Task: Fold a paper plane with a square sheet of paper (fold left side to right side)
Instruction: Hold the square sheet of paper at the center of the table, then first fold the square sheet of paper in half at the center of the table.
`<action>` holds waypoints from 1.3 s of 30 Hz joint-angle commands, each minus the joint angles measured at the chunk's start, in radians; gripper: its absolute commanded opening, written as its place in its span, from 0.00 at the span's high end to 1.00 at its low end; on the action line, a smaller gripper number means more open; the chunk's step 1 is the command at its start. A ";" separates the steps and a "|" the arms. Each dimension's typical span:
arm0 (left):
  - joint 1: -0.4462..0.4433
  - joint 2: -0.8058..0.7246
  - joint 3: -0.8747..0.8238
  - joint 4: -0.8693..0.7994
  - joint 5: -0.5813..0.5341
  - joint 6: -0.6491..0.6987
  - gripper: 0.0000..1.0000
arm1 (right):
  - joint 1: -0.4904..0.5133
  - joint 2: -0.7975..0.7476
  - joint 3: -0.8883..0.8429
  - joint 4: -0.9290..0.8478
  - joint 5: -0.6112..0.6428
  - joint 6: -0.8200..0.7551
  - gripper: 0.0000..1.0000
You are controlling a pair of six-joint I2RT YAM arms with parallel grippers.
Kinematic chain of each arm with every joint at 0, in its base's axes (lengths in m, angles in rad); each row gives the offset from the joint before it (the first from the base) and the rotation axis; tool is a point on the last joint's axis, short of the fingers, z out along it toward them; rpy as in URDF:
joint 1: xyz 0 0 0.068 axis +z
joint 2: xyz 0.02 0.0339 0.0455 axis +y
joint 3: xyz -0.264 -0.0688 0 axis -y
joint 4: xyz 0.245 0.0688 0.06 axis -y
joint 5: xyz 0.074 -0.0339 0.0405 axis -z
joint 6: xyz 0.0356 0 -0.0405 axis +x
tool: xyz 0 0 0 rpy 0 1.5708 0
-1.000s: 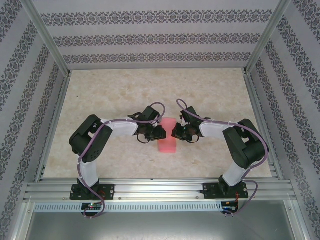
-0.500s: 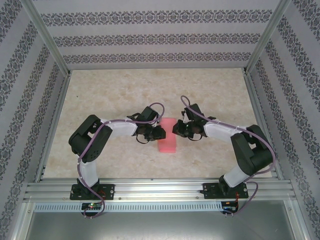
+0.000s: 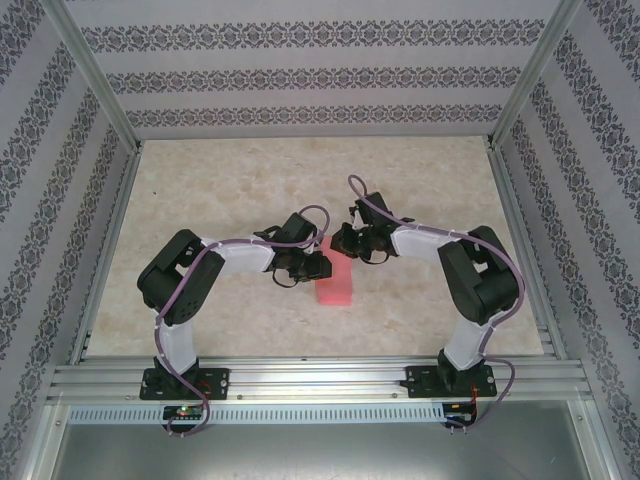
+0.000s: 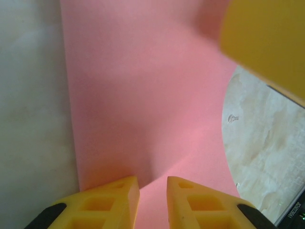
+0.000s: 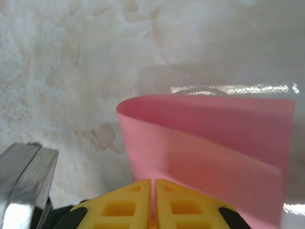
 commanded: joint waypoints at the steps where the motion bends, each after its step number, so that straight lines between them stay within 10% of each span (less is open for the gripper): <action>1: 0.006 0.031 -0.035 -0.073 -0.064 0.036 0.74 | 0.010 0.051 0.044 0.026 0.007 0.011 0.89; 39: -0.131 -0.182 -0.257 0.084 0.041 0.179 0.68 | 0.010 0.174 0.076 -0.130 0.115 -0.038 0.89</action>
